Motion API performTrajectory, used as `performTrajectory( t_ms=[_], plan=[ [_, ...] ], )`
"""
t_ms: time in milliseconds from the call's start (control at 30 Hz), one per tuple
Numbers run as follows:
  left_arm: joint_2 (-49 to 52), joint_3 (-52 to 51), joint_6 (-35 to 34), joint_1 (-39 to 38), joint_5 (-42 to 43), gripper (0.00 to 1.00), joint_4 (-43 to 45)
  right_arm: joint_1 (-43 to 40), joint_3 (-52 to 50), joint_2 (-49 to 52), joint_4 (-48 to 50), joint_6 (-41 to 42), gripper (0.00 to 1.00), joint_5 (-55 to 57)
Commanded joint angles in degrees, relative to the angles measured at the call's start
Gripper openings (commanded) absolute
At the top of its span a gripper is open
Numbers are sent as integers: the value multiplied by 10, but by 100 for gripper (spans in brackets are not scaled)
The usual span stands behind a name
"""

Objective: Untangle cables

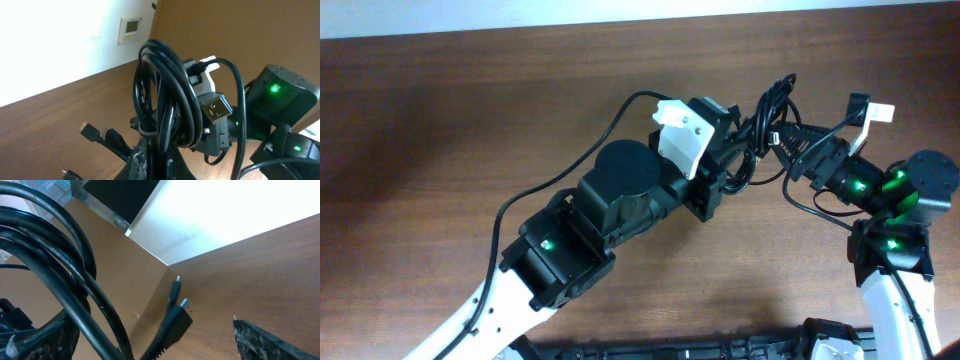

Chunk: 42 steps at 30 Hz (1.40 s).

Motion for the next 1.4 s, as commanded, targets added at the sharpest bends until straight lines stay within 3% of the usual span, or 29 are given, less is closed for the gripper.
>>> performTrajectory(
  t_ms=[0, 233, 833, 1133, 1367],
  plan=[
    [11, 14, -6, -8, 66, 0, 16, -3, 1, -2, 6, 8, 98, 16],
    [12, 14, -6, -8, 127, 0, 21, -3, 1, -2, 5, 8, 98, 59],
    [0, 14, -5, -5, 138, 0, 19, -14, 1, -2, -30, 8, 98, 168],
    [-11, 14, 2, -3, 136, 0, 25, -79, 1, -2, -86, -9, 98, 145],
    [-14, 14, 4, 28, 118, 0, 25, -83, 1, -2, -98, -45, 98, 78]
  ],
)
